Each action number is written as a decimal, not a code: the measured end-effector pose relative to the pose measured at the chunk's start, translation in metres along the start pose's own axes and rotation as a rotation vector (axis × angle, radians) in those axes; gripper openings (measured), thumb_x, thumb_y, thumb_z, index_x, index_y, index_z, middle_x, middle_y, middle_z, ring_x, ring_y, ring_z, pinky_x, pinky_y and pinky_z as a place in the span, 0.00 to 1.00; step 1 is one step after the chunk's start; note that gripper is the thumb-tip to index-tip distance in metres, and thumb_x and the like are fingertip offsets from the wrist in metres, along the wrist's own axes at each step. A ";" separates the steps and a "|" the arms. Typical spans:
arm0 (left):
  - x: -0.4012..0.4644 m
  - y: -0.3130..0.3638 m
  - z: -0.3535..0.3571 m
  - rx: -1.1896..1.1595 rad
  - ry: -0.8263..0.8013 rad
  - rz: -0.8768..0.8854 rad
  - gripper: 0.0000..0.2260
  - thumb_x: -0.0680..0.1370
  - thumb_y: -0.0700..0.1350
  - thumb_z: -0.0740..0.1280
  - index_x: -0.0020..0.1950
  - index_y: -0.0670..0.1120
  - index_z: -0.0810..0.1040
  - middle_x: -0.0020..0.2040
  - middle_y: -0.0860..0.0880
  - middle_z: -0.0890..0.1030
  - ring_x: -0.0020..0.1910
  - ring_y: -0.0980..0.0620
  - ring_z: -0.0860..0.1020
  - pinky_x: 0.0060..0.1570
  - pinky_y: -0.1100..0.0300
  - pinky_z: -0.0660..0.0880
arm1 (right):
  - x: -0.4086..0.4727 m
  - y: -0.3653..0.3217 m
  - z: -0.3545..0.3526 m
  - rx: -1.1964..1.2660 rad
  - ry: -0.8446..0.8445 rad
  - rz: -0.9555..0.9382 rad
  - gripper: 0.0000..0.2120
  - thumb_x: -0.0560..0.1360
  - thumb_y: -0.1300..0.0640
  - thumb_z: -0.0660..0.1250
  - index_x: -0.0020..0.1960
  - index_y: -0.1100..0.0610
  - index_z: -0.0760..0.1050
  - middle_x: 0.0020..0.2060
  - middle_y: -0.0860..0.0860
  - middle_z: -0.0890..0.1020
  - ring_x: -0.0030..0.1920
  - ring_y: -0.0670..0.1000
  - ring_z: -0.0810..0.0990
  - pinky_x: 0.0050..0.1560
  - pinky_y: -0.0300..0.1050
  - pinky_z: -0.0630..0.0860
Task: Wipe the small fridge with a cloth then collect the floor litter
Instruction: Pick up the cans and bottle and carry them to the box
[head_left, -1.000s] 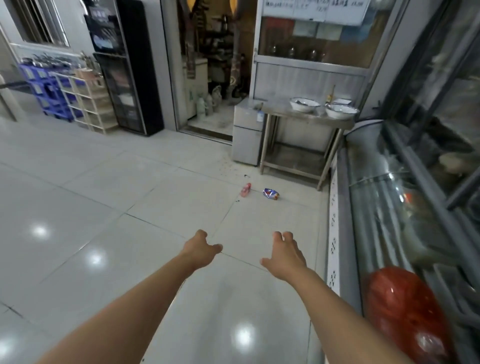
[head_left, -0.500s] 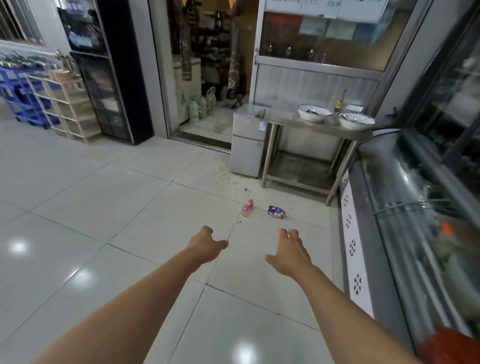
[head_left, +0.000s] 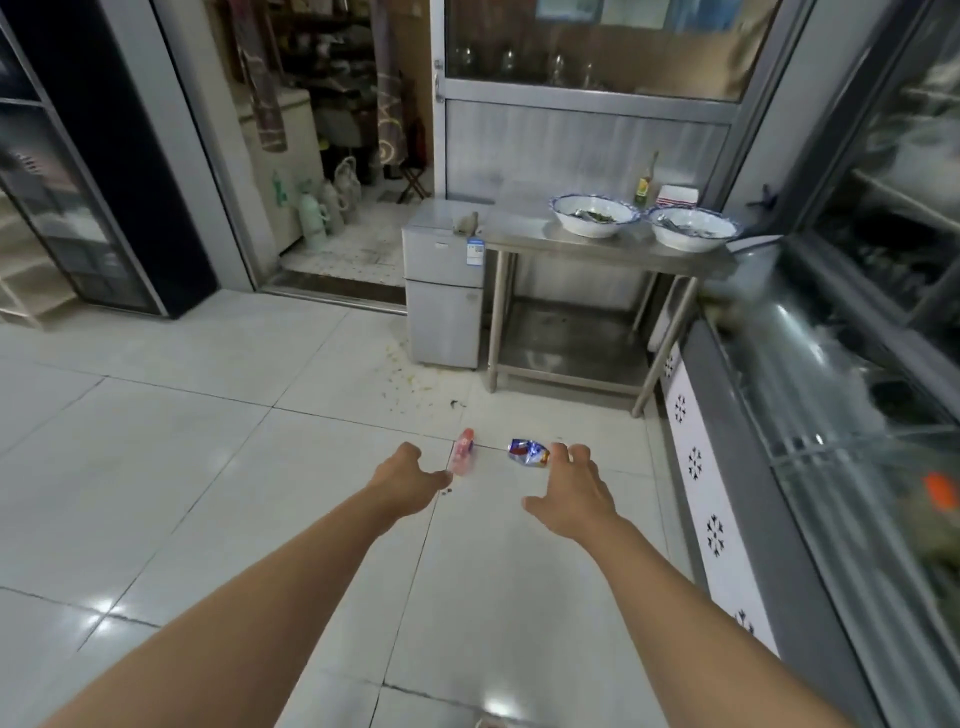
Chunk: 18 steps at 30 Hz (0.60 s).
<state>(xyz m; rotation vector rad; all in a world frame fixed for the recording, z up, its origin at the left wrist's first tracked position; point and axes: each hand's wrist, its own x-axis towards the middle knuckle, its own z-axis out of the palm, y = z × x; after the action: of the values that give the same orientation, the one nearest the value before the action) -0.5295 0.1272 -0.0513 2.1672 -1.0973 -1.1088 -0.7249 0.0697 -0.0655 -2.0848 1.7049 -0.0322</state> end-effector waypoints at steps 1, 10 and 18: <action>0.022 0.013 0.000 0.004 0.004 -0.005 0.30 0.76 0.52 0.66 0.73 0.43 0.59 0.68 0.43 0.69 0.63 0.45 0.70 0.54 0.57 0.67 | 0.026 0.002 -0.006 0.002 0.000 -0.007 0.33 0.71 0.47 0.69 0.69 0.55 0.59 0.66 0.54 0.61 0.65 0.56 0.67 0.59 0.49 0.71; 0.187 0.097 -0.009 -0.010 0.002 -0.074 0.31 0.75 0.54 0.66 0.72 0.44 0.60 0.66 0.43 0.71 0.58 0.47 0.72 0.51 0.58 0.67 | 0.214 0.002 -0.047 -0.085 -0.037 -0.041 0.31 0.71 0.47 0.69 0.68 0.56 0.60 0.65 0.56 0.63 0.63 0.58 0.68 0.57 0.49 0.71; 0.349 0.133 -0.012 0.033 -0.062 -0.085 0.30 0.75 0.54 0.66 0.73 0.43 0.60 0.68 0.43 0.70 0.65 0.44 0.70 0.59 0.55 0.68 | 0.364 0.002 -0.043 -0.090 -0.068 0.017 0.33 0.71 0.46 0.70 0.68 0.56 0.59 0.65 0.56 0.63 0.64 0.57 0.67 0.57 0.49 0.70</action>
<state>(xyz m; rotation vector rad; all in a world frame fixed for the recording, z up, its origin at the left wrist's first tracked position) -0.4550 -0.2346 -0.1097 2.2368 -1.0654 -1.2114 -0.6532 -0.2853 -0.1205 -2.1108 1.7123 0.1209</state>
